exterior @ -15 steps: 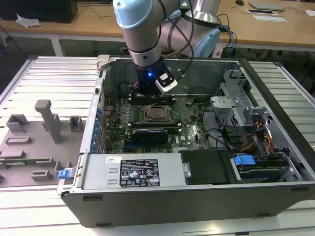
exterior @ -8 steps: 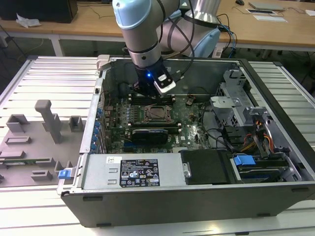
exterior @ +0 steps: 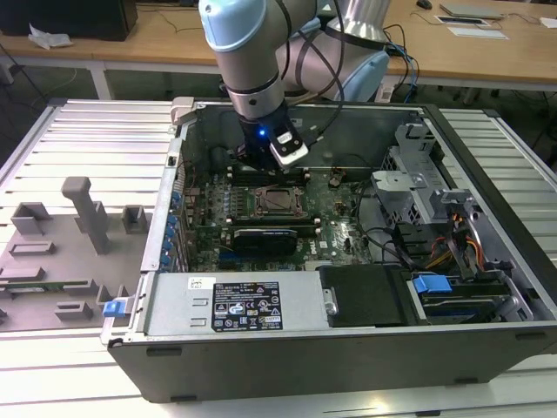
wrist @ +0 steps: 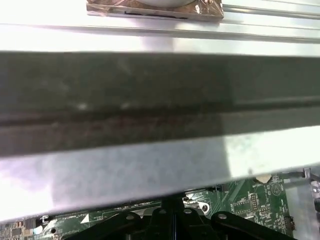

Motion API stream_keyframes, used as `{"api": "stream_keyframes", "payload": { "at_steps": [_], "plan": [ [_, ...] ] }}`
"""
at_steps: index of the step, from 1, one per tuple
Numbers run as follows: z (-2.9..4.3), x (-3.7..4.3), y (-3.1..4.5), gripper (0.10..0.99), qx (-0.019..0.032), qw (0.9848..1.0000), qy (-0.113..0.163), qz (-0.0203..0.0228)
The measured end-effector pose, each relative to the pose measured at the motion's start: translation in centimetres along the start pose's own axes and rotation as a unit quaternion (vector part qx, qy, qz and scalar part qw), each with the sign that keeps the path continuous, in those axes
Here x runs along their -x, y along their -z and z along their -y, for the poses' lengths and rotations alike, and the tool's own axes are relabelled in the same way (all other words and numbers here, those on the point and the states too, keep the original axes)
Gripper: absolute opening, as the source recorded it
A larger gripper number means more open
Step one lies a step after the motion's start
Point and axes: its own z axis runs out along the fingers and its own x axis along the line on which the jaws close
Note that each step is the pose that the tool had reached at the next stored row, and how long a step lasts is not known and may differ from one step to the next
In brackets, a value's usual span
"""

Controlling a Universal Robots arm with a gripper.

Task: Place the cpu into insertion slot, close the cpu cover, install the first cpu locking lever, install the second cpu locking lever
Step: 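Install the first cpu locking lever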

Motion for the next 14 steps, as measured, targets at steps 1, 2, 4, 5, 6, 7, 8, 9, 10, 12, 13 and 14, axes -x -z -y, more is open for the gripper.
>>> {"api": "stream_keyframes", "payload": {
  "at_steps": [1, 2, 4, 5, 6, 7, 8, 9, 10, 12, 13, 14],
  "plan": [
    [-0.06, -0.01, -0.03, 0.106, -0.0006, 1.0000, -0.002, 0.0003],
    [-0.12, -0.03, -0.07, 0.106, -0.0014, 1.0000, -0.005, 0.0009],
    [-0.16, -0.06, -0.15, 0.106, -0.0031, 0.9999, -0.011, 0.0019],
    [-0.17, -0.07, -0.19, 0.106, -0.0038, 0.9999, -0.014, 0.0024],
    [-0.18, -0.09, -0.23, 0.106, -0.0047, 0.9998, -0.017, 0.0028],
    [-0.20, -0.10, -0.27, 0.106, -0.0055, 0.9998, -0.020, 0.0032],
    [-0.22, -0.12, -0.33, 0.106, -0.0062, 0.9997, -0.023, 0.0037],
    [-0.23, -0.13, -0.38, 0.106, -0.0069, 0.9997, -0.025, 0.0041],
    [-0.24, -0.15, -0.44, 0.106, -0.0075, 0.9996, -0.028, 0.0046],
    [-0.25, -0.18, -0.55, 0.106, -0.0089, 0.9994, -0.033, 0.0054],
    [-0.25, -0.20, -0.60, 0.106, -0.0095, 0.9993, -0.035, 0.0058],
    [-0.25, -0.21, -0.65, 0.106, -0.0100, 0.9993, -0.037, 0.0061]
  ]
}}
